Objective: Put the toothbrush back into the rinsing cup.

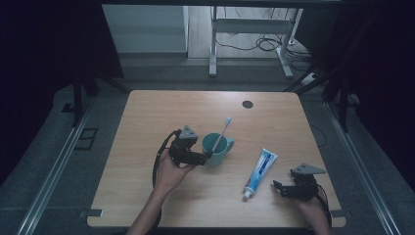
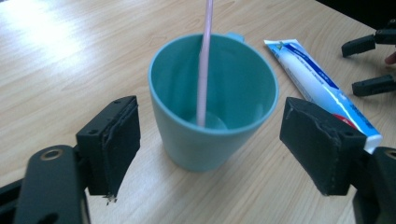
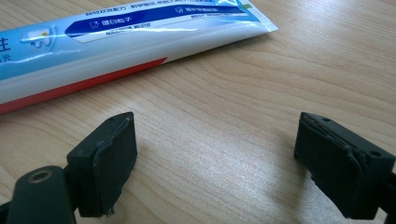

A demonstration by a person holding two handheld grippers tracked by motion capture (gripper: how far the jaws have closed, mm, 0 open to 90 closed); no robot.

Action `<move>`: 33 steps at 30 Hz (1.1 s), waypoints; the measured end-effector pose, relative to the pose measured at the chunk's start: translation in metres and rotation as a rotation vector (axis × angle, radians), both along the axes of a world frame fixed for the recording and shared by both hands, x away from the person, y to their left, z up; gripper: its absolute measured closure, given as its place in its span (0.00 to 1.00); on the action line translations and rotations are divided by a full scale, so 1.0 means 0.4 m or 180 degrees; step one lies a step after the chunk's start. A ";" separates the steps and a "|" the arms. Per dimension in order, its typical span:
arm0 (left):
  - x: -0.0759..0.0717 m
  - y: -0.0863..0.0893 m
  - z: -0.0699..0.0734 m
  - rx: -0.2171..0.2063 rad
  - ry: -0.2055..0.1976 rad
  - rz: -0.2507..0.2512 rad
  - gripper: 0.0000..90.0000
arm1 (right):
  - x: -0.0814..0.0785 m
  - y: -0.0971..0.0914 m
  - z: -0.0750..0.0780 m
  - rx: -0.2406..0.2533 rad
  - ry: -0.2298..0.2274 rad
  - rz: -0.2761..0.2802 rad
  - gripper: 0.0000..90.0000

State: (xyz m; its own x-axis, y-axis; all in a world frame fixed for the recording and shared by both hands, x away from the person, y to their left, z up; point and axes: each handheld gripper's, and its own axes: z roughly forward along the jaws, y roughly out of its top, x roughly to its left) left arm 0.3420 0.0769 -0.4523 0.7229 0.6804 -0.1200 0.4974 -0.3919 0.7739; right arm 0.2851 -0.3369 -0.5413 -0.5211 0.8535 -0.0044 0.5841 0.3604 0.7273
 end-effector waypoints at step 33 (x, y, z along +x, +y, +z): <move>-0.110 0.080 -0.160 0.0287 0.0157 0.0231 0.16 | 0.000 0.000 0.000 0.0002 0.0004 -0.0002 0.15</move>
